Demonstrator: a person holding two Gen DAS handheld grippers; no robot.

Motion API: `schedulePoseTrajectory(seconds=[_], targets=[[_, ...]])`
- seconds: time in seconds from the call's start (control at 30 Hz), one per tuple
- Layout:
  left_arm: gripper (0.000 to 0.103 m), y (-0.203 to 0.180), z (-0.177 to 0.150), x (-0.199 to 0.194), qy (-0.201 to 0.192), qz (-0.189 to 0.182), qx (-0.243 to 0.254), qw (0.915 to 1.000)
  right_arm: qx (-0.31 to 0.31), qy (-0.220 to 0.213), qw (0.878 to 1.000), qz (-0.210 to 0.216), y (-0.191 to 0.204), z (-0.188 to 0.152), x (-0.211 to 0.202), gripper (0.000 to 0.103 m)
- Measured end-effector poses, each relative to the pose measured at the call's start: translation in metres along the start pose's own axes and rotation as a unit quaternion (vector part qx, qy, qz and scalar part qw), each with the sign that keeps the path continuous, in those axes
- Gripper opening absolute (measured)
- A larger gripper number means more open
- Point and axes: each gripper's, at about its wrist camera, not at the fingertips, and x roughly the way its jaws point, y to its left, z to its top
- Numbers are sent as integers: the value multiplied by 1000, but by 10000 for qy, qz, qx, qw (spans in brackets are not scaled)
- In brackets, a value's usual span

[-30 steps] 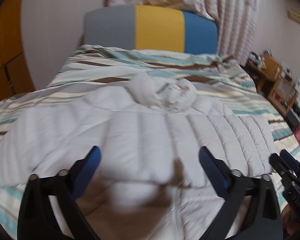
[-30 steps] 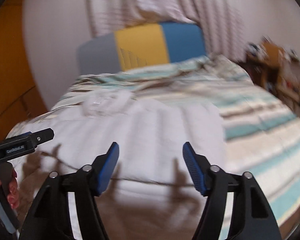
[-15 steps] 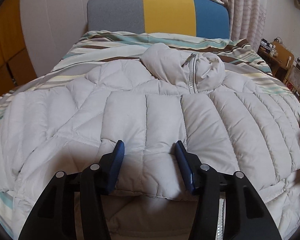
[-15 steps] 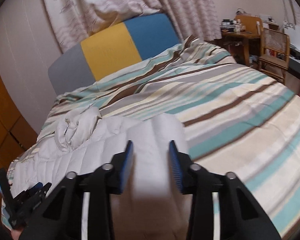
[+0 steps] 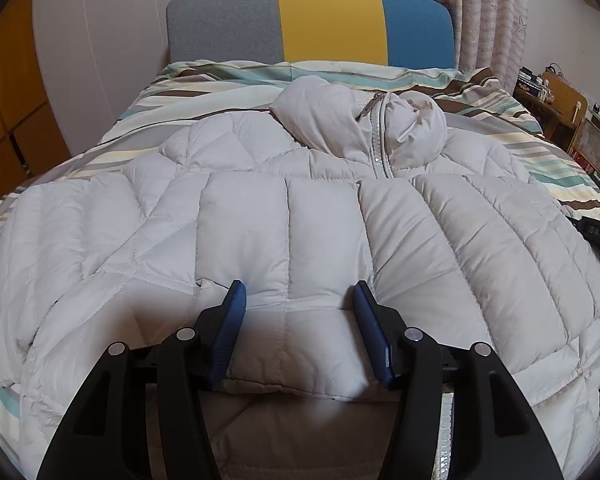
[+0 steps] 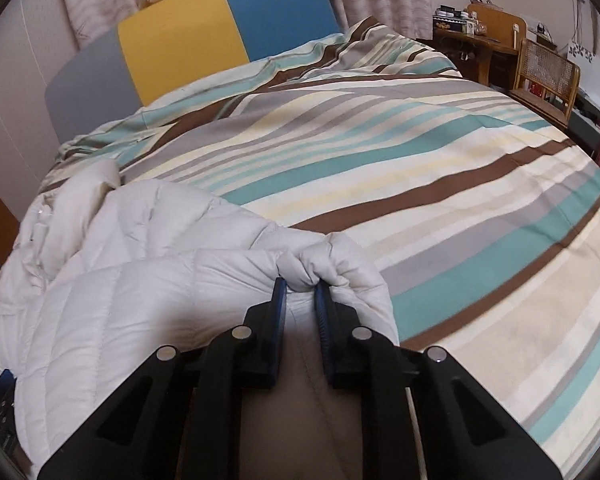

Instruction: Fold large clothes

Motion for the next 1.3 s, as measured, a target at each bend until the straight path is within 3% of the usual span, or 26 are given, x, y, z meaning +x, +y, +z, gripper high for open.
schedulePoseTrajectory(seconds=[0.1, 0.2, 0.27, 0.33, 0.37, 0.47, 0.57, 0.77, 0.87, 1.03, 1.3], targets=[[55, 0, -1, 1, 14, -6, -12, 10000, -68, -30, 9999, -70, 2, -1, 0, 14], [56, -1, -2, 1, 15, 20, 3, 10000, 71, -58, 9999, 119, -5, 0, -3, 15], [56, -2, -2, 2, 26, 57, 26, 10000, 244, -100, 9990, 359, -11, 3, -9, 20], [56, -3, -1, 2, 29, 97, 51, 9999, 443, -398, 9970, 490, -15, 4, -33, 36], [56, -3, -1, 2, 30, 106, 56, 9999, 458, -511, 9964, 494, -14, 2, -44, 37], [56, -4, -1, 2, 28, 109, 55, 9999, 367, -823, 9940, 618, -2, -9, -80, 37], [56, -3, -1, 1, 24, 85, 34, 10000, -72, -723, 9956, 588, 20, -24, -94, 35], [56, -2, -1, 1, 17, 50, 8, 10000, -112, -258, 9995, 157, 8, -39, -64, 22], [56, -2, -1, 1, 17, 53, 10, 10000, -85, -152, 9996, 205, 2, -43, -52, 22], [56, -1, -1, 1, 20, 33, -1, 10000, -450, -178, 9987, -161, 15, -46, -46, 24], [65, 4, 1, -4, 28, -185, -76, 9998, -507, -204, 9982, -233, 16, -45, -44, 24]])
